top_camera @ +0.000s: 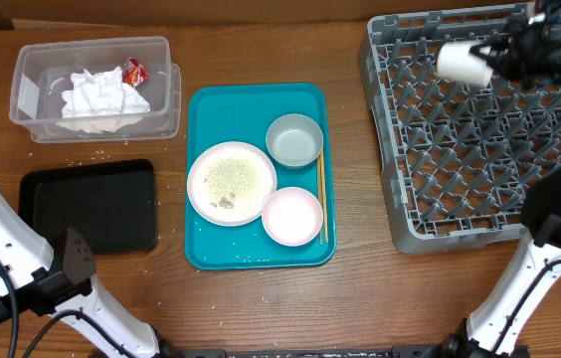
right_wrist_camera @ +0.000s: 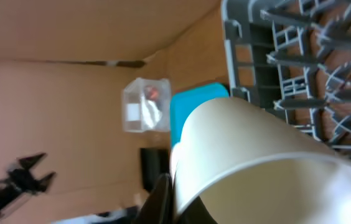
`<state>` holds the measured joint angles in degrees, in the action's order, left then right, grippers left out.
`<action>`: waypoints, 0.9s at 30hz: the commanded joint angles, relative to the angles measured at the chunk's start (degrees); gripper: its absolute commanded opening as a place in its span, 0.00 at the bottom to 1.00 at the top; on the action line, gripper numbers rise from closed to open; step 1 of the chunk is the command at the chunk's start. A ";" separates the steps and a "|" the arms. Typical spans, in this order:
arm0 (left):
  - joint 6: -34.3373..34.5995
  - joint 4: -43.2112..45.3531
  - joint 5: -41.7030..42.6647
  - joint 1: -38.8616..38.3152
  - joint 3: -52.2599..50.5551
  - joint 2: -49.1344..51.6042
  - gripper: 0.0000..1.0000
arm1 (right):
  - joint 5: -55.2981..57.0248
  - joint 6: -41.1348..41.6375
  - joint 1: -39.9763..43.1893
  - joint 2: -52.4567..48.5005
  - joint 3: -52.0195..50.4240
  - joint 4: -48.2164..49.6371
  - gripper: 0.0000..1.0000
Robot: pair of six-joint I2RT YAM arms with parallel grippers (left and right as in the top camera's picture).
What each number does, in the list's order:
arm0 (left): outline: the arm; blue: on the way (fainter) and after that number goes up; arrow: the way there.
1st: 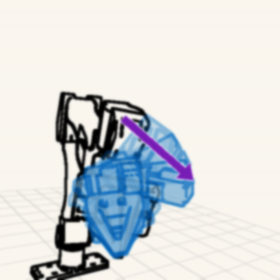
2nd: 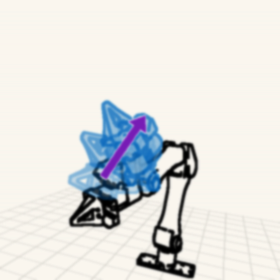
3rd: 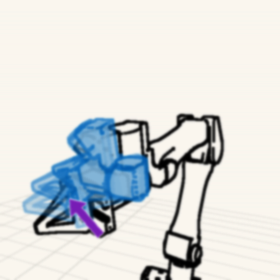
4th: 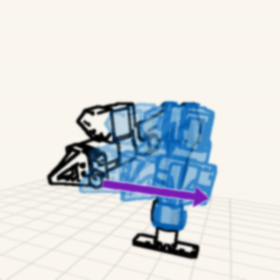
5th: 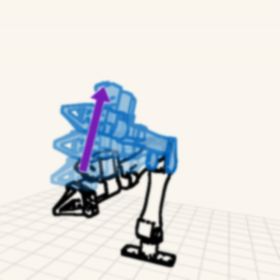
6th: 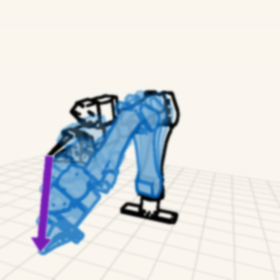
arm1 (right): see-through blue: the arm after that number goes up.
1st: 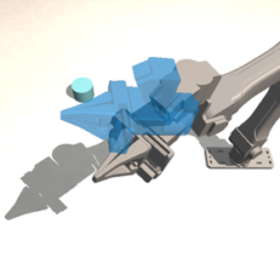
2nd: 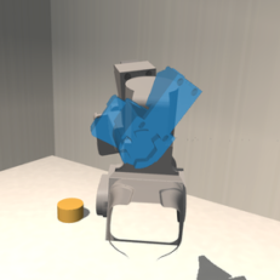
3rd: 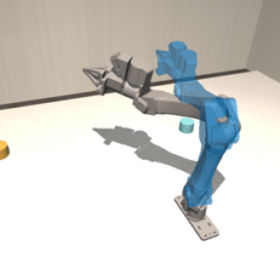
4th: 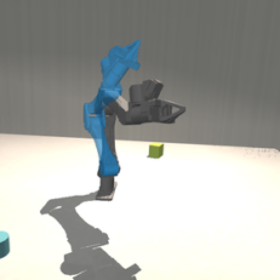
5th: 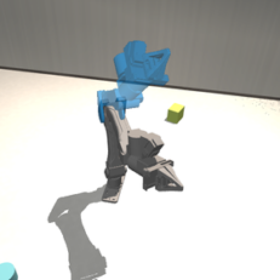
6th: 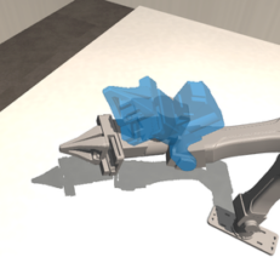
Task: Sort waste into correct bins and load items into the dishwasher
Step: 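Carry the white cup right and set it into the grey dish rack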
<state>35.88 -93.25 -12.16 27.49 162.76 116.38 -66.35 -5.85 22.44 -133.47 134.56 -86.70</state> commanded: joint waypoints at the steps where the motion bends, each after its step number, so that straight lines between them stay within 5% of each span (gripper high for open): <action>1: 0.52 0.11 0.00 -0.13 0.09 0.52 1.00 | -9.81 -2.10 0.33 0.68 -9.66 3.85 0.04; 9: 0.52 0.11 0.00 -0.13 0.09 0.52 1.00 | -12.70 0.92 2.45 0.68 -23.45 9.97 0.04; 27: 0.52 0.11 0.00 -0.13 0.09 0.52 1.00 | -10.86 1.53 4.68 0.68 -24.48 8.96 0.04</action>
<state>35.90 -93.23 -12.16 27.46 162.76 116.38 -77.17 -4.01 27.38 -133.58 110.26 -78.06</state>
